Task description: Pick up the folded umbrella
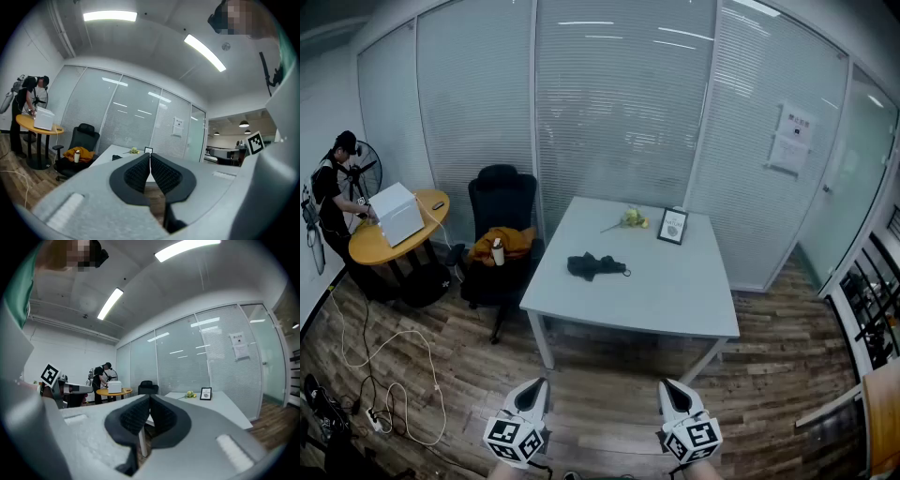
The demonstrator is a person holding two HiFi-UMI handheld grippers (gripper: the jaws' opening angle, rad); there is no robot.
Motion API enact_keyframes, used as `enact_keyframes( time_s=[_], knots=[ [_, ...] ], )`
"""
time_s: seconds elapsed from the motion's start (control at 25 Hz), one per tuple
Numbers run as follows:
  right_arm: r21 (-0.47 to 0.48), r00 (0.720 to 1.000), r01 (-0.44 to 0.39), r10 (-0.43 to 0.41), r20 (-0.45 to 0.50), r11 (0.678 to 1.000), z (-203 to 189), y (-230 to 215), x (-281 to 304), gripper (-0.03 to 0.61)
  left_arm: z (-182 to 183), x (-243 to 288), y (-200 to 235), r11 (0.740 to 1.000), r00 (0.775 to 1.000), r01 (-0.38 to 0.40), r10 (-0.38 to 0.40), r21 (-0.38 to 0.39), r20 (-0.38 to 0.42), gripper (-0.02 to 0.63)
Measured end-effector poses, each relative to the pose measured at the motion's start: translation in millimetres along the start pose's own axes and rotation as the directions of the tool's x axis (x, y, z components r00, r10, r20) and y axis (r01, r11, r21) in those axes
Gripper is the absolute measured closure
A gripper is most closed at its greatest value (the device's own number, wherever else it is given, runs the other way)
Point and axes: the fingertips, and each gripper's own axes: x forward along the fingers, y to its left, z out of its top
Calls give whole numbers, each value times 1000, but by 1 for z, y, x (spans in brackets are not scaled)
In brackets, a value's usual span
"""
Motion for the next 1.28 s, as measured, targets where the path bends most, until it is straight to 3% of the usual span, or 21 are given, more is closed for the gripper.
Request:
enact_keyframes(
  time_s=[0.32, 0.52, 0.8, 1.08, 1.28],
  knots=[
    [43, 1000, -2, 3, -10, 999, -7, -57, -46, 577, -19, 27, -93, 998, 997, 68, -67, 9, -47, 600],
    [74, 996, -45, 39, 78, 996, 4, -69, -56, 575, -18, 27, -104, 999, 998, 27, -25, 42, -55, 600],
    [72, 992, -103, 96, 84, 992, 3, -95, -56, 576, -30, 33, -135, 998, 998, -17, 21, 64, -65, 600],
    [38, 981, -183, 180, 71, 982, 4, -94, -25, 575, -32, 38, -115, 989, 992, -69, 83, 131, -97, 600],
    [13, 987, -148, 147, 67, 989, 3, -109, -1, 575, -35, 65, -88, 989, 992, -71, 84, 127, -96, 600]
  ],
)
